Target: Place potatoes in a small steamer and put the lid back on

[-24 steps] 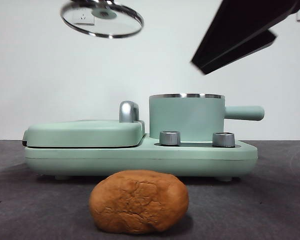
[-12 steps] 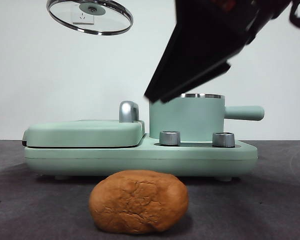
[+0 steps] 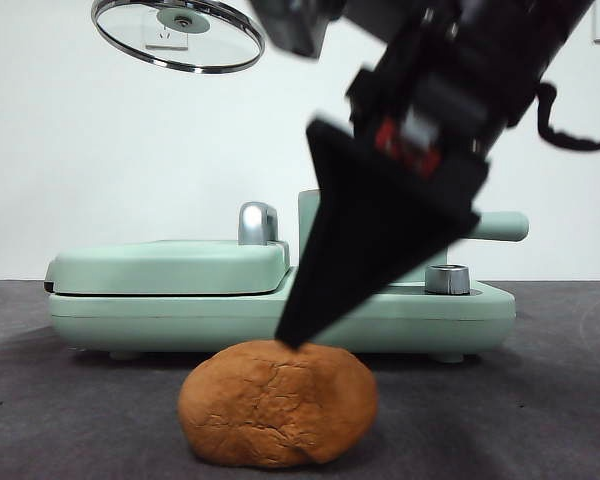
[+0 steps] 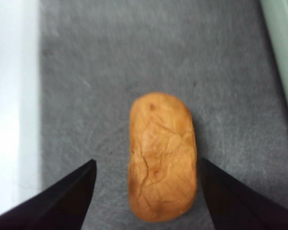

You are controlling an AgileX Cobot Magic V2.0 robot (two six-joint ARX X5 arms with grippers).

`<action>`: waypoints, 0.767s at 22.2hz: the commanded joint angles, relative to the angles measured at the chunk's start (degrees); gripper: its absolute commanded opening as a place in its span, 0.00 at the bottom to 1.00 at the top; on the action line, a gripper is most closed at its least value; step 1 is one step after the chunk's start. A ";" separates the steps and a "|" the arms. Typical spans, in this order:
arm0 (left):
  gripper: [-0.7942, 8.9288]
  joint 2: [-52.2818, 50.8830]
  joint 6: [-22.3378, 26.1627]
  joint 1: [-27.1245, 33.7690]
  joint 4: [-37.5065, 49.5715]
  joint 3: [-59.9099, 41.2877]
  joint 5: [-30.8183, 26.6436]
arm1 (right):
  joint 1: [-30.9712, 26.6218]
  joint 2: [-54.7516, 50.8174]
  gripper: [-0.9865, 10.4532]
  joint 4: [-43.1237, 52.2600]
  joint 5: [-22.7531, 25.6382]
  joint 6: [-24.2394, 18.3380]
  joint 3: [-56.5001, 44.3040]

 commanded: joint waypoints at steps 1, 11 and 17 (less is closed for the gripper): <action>0.09 -0.50 0.59 -0.20 1.73 1.42 0.09 | 1.01 2.71 0.38 0.57 1.09 -2.03 1.05; 0.09 -0.50 0.81 -0.20 1.68 1.42 0.09 | 1.05 8.59 0.38 4.07 2.14 -1.86 1.05; 0.09 -0.50 1.05 -0.17 1.68 1.42 0.09 | 1.16 7.41 0.26 2.49 2.14 1.92 1.05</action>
